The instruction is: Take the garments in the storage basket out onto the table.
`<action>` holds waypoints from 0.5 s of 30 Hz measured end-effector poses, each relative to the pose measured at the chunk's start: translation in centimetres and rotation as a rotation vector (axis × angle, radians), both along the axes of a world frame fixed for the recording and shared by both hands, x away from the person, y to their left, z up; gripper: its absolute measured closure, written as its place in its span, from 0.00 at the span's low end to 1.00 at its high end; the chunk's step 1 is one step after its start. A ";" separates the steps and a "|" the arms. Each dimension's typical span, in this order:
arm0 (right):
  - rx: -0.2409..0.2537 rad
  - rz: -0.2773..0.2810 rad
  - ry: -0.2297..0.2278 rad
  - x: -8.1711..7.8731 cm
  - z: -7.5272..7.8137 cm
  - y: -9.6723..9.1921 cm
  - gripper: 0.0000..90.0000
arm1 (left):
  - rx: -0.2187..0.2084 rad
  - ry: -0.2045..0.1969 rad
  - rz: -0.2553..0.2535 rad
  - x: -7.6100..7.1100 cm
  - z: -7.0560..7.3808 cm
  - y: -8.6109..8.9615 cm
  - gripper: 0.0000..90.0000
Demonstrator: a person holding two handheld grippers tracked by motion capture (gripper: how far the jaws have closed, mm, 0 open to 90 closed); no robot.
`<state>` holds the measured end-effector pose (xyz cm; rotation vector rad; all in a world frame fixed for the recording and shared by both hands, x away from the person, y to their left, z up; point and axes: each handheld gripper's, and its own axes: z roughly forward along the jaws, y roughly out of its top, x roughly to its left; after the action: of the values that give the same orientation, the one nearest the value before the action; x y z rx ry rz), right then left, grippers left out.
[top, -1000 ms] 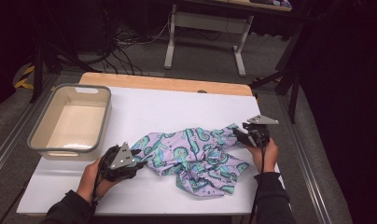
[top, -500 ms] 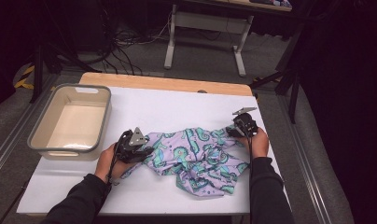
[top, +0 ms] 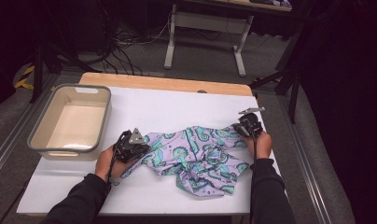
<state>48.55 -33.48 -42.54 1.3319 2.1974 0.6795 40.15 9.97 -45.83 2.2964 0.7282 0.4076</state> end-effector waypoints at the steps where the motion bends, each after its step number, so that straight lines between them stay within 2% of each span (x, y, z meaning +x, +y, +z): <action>1: -0.005 -0.040 -0.035 -0.3 0.5 -0.5 0.97 | -0.005 -0.014 0.008 0.0 0.0 0.0 0.99; 3: 0.004 -0.074 -0.081 -0.7 1.1 -1.4 0.97 | -0.020 -0.051 0.042 0.1 0.3 0.3 0.99; 4: 0.009 -0.097 -0.106 -1.1 1.4 -2.0 0.97 | -0.020 -0.051 0.042 0.1 0.3 0.3 0.99; 5: 0.014 -0.111 -0.122 -1.3 1.7 -2.5 0.97 | -0.039 -0.079 0.056 0.2 0.6 0.4 0.99; 9: 0.061 -0.167 -0.180 -2.1 2.1 -4.0 0.97 | -0.077 -0.129 0.087 0.8 1.1 0.4 0.99; 10: 0.078 -0.174 -0.187 -2.2 2.1 -4.3 0.97 | -0.083 -0.129 0.092 0.9 1.2 0.3 0.99; 12: 0.088 -0.174 -0.171 -2.2 1.9 -4.4 0.96 | -0.096 -0.126 0.093 1.3 1.3 0.1 0.98; 13: 0.086 -0.173 -0.165 -2.2 1.7 -4.4 0.95 | -0.111 -0.108 0.074 1.4 1.3 0.0 0.98; 15: 0.069 -0.176 -0.157 -2.1 1.5 -4.2 0.88 | -0.119 -0.110 0.049 1.4 1.6 -0.2 0.96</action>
<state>46.49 -37.68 -41.08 1.4352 1.9239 0.7698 41.54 9.76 -44.25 2.1308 0.7352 0.4962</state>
